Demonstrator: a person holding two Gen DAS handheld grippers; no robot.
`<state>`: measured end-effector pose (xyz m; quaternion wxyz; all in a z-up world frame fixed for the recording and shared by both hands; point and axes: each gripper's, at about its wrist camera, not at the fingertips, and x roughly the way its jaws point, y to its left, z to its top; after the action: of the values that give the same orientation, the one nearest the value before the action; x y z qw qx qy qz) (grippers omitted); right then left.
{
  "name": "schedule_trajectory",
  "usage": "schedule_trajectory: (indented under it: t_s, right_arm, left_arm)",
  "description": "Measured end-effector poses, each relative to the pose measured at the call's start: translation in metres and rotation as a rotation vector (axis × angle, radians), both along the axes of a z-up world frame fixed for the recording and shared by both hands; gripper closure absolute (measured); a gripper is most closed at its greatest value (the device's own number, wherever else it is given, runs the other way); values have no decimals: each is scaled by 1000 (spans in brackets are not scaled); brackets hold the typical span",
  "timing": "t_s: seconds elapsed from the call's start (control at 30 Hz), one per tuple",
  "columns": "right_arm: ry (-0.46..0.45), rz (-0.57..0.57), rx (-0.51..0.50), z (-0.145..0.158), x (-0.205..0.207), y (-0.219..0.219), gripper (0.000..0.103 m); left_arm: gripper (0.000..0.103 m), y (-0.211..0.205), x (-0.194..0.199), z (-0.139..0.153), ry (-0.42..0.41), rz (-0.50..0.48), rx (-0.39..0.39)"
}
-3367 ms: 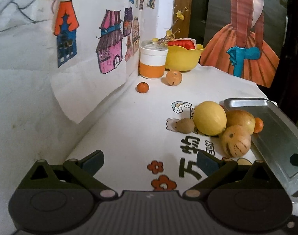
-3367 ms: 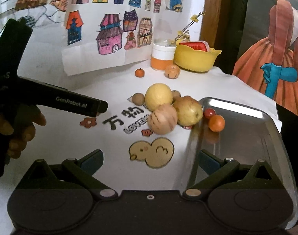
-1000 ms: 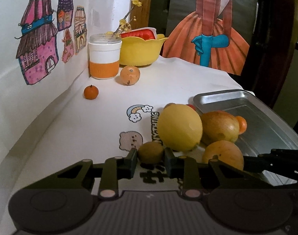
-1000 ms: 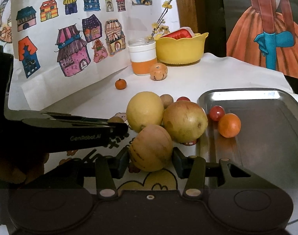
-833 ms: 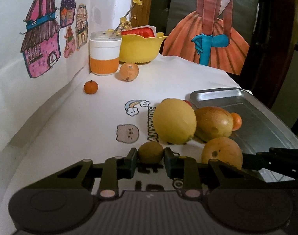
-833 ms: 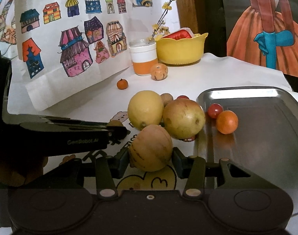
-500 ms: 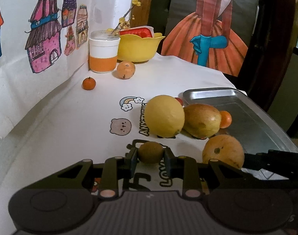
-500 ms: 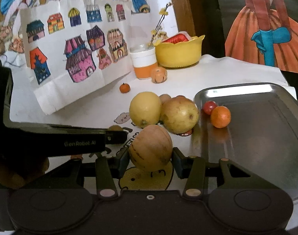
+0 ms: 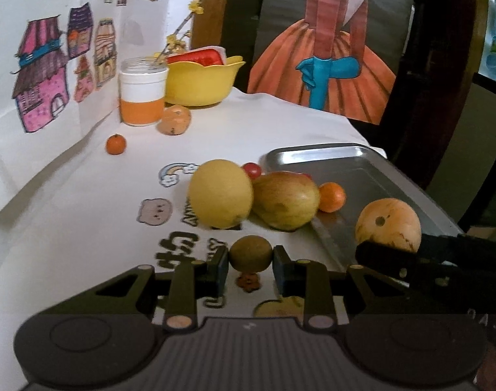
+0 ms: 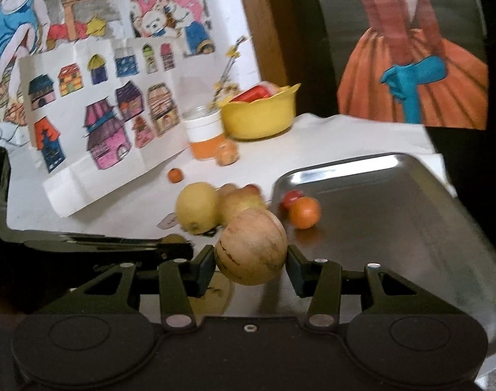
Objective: Organize fruits
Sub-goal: 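Carry the melon with the right tool onto the tray while the left tool places the kiwi there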
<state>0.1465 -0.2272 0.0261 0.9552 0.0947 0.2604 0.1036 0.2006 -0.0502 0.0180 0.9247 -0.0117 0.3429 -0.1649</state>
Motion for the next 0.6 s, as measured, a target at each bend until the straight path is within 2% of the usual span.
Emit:
schedule_trajectory:
  t_s: [0.33,0.6]
  right_arm:
    - [12,-105,-9,-7,0,-40,54]
    - [28,-145,-19,-15,-1,-59,54]
  left_arm:
    - [71,-34,-4,5,-5,-49,-37]
    - [71,-61,-2,2,-2,-96,-42]
